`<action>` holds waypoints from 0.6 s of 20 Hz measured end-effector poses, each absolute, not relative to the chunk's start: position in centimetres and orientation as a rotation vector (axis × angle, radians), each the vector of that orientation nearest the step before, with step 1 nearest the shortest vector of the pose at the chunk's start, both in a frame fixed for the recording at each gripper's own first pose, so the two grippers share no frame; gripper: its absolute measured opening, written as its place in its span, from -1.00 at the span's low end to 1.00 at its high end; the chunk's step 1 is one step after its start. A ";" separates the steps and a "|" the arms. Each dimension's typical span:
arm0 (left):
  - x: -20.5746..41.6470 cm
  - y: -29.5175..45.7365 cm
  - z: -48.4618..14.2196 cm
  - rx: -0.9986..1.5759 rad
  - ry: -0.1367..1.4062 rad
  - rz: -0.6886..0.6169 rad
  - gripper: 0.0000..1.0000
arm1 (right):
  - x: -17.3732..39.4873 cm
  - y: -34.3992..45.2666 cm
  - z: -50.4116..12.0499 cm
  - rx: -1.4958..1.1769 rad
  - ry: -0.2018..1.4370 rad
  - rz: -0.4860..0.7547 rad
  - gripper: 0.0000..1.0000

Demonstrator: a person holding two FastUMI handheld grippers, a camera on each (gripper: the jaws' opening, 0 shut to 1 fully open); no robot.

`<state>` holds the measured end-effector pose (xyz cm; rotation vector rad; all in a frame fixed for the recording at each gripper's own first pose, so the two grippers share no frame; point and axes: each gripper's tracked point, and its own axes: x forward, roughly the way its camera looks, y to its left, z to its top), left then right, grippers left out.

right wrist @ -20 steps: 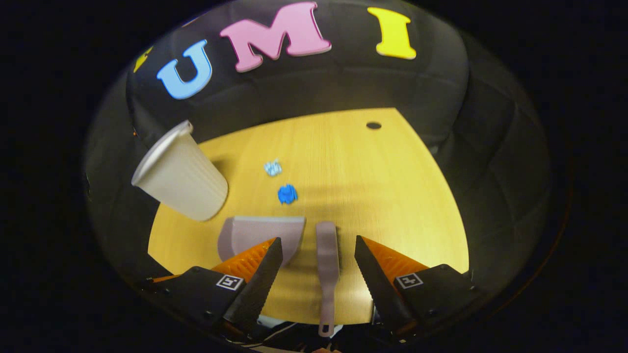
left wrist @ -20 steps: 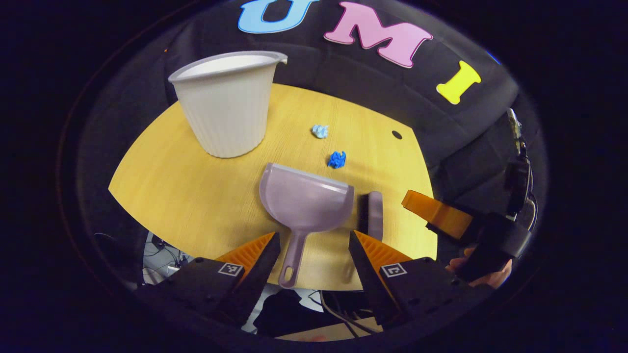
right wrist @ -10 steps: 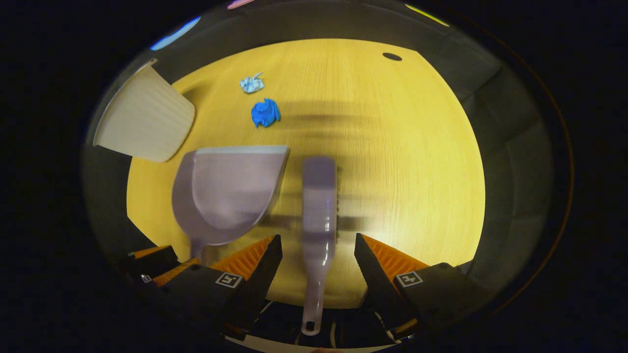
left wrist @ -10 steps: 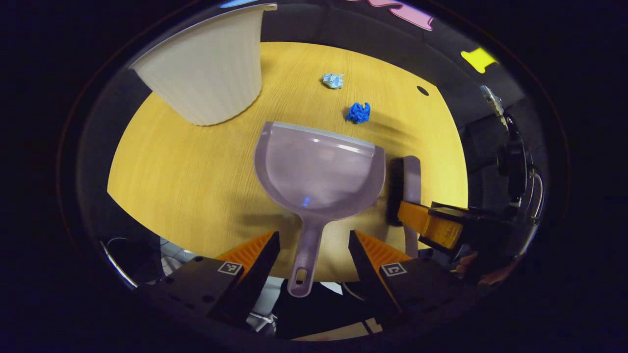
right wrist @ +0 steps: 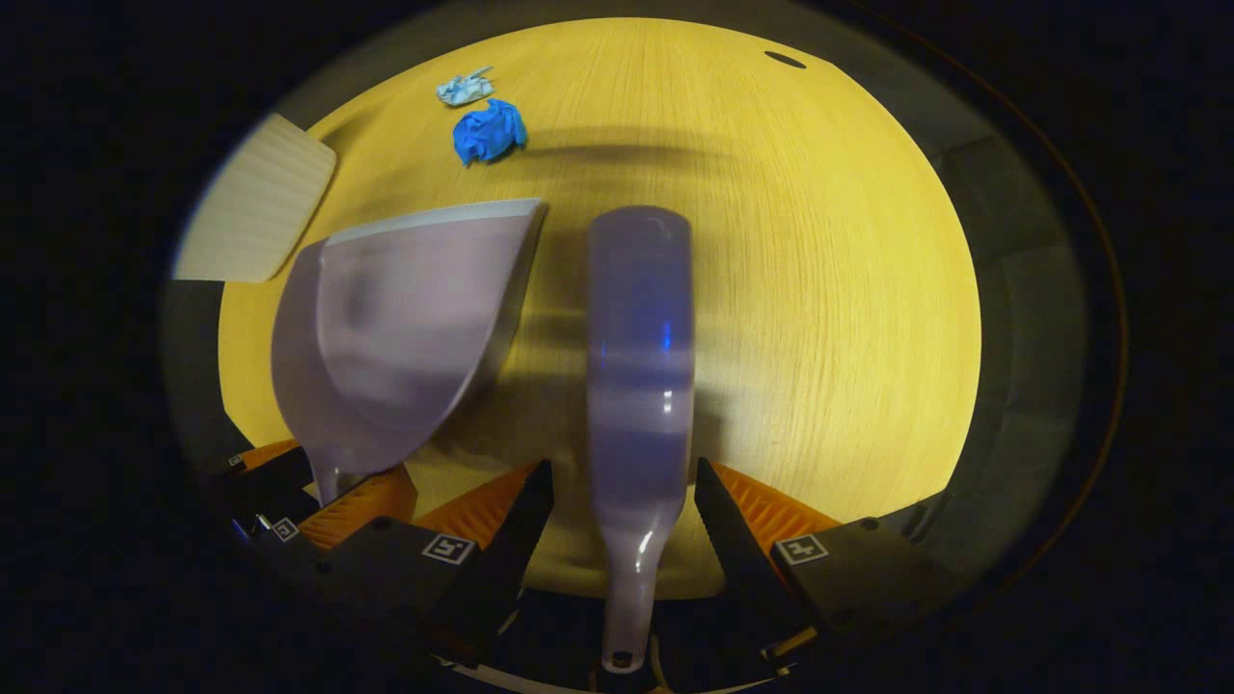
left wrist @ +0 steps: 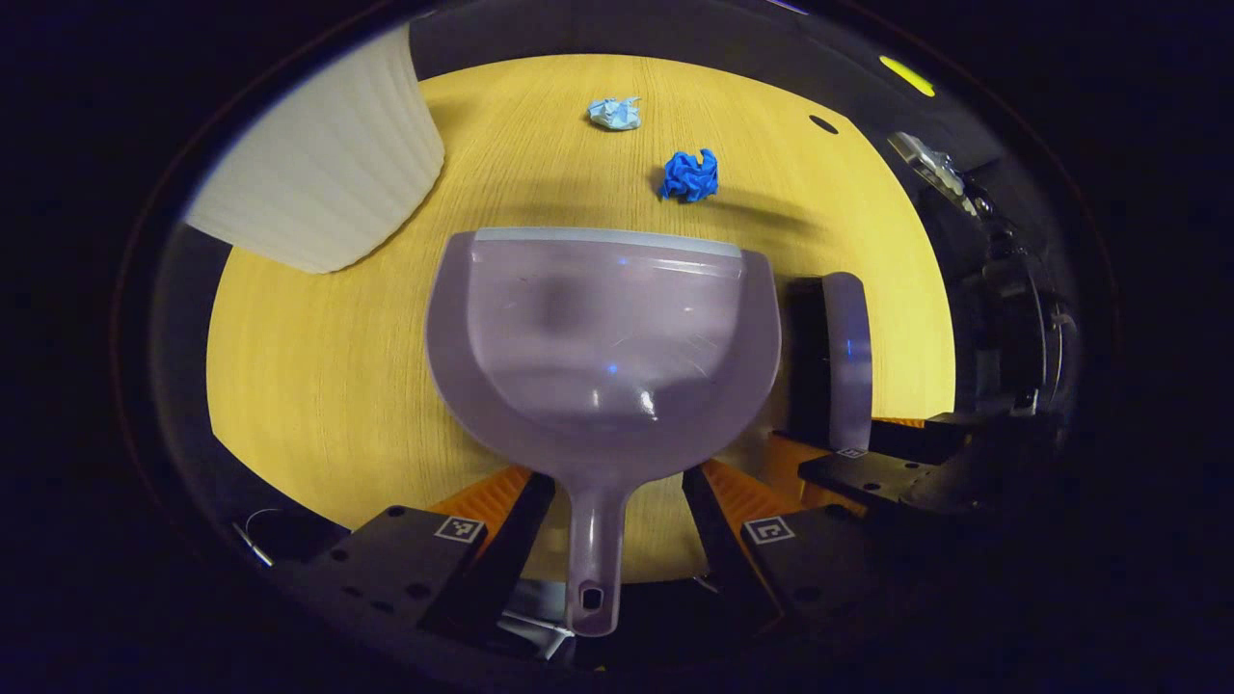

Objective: Pick up the small broom and dustpan from the desktop, sweep the trash into the dustpan with the broom, and then empty the trash into the garbage bin.

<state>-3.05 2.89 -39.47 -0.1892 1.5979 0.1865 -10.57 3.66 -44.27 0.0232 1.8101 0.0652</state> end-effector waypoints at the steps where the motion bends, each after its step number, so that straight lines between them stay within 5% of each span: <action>1: -3.0 2.9 -40.0 -0.197 1.605 0.181 0.60 | -10.5 3.6 -44.6 0.015 1.816 0.062 0.91; 3: -2.9 2.6 -40.7 -0.243 1.622 0.168 0.39 | -10.1 3.6 -45.0 0.032 1.821 0.047 0.58; 6: -3.0 1.8 -41.4 -0.317 1.649 0.122 -0.41 | -10.0 3.8 -44.9 0.044 1.825 0.060 0.00; 12: -3.3 2.5 -41.2 -0.238 1.659 0.061 -0.48 | -9.5 4.0 -43.8 0.098 1.807 0.135 -0.32</action>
